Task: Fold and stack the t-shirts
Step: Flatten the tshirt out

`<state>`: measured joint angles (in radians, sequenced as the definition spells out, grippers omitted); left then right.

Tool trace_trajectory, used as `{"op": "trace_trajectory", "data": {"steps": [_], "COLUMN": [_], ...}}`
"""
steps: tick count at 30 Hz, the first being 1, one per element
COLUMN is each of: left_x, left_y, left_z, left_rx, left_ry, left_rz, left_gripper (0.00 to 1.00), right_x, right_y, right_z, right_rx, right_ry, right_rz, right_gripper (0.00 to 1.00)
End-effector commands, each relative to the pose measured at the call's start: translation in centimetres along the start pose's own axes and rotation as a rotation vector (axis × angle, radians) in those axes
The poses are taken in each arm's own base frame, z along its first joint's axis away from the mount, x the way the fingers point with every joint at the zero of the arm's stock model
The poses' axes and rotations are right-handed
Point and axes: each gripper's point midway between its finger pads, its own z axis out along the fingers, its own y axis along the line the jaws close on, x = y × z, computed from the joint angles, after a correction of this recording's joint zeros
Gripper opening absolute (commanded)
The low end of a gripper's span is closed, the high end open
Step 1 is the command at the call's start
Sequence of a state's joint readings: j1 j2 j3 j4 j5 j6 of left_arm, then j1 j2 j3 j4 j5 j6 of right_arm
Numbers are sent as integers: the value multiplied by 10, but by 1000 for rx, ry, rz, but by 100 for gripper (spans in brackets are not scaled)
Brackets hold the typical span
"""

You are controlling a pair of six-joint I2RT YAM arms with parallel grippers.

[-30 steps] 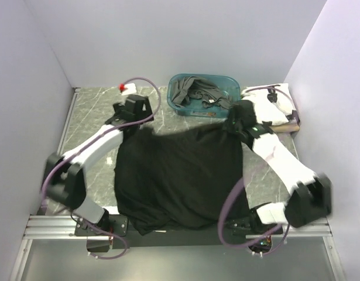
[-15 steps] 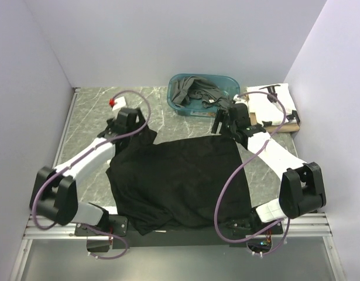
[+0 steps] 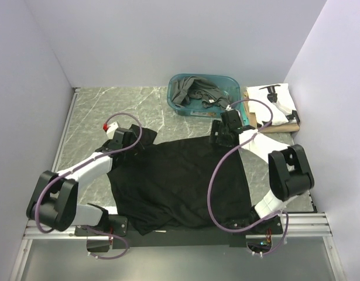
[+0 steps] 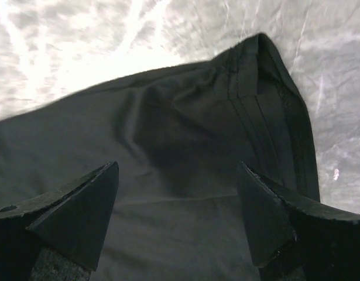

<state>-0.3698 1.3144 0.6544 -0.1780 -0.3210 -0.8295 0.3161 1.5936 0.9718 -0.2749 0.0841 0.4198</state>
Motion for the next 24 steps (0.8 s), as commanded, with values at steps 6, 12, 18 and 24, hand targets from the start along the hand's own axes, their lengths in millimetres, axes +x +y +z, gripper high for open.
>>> {"op": "trace_trajectory", "data": {"steps": [6,12,18,24], "left_x": [-4,-14,-20,-33], "left_y": [-6,-10,-20,-39], "left_z": [25,46,74,99], "left_rx": [9,-27,-56,-31], "left_ry": [12,11,34,47], "left_rz": [-23,20,78,78], "left_gripper": [100,99,99,99], "right_x": [1,4,-1,-13], "right_y": [-20,-29,-41,-52], "right_z": [22,33,39,48], "right_rx": [78,76,95,102], "right_ry": [57,113,138,144], "right_rz": [2,19,45,61], "right_gripper": [87,86,82,80]}}
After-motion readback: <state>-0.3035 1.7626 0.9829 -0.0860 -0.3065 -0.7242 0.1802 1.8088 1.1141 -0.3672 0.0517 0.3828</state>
